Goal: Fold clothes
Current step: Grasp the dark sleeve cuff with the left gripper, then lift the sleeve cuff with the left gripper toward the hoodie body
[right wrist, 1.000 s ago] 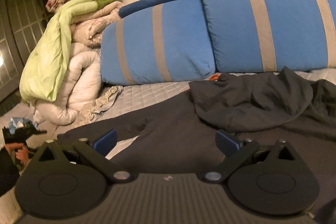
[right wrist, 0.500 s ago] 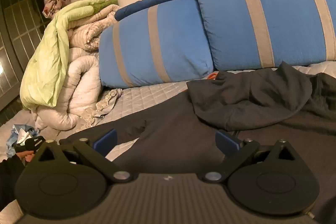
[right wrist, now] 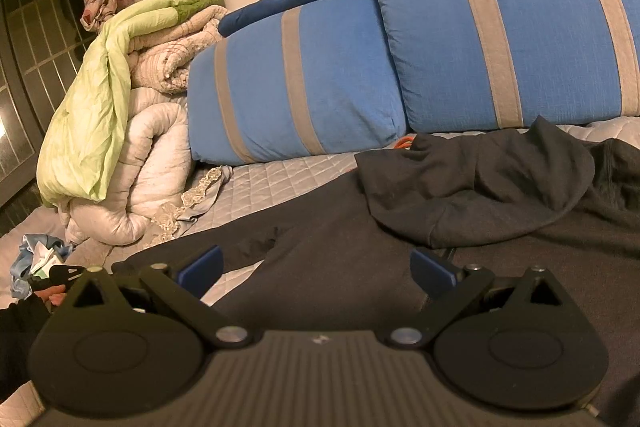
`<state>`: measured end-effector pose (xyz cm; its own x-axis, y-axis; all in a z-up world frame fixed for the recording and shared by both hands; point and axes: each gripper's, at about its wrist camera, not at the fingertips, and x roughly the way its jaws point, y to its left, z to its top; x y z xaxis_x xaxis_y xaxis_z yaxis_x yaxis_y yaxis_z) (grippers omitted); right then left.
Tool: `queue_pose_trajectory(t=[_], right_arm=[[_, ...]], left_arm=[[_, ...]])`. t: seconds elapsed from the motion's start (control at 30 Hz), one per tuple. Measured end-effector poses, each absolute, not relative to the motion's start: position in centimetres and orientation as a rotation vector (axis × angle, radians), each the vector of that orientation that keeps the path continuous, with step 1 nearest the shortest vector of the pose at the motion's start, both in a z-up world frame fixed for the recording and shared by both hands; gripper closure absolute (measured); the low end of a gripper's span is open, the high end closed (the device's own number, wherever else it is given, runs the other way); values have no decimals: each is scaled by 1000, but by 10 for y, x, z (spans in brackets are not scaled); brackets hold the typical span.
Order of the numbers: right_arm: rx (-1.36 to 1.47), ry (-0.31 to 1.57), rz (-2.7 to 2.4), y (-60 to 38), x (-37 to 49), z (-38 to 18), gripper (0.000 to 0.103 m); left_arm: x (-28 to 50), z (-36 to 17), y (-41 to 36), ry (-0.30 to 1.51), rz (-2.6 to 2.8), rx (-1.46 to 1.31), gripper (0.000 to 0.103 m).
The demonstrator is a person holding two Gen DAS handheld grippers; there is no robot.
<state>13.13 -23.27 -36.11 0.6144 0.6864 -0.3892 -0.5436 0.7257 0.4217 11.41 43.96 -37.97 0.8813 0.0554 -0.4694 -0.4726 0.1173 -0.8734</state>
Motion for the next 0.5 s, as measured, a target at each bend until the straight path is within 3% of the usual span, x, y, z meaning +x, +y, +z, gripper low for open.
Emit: queue_pose_trajectory(t=[0.5], right_arm=[[275,553,729,-233,129,-360,0]], left_arm=[[135,-327,415,383,399,-1042,92]])
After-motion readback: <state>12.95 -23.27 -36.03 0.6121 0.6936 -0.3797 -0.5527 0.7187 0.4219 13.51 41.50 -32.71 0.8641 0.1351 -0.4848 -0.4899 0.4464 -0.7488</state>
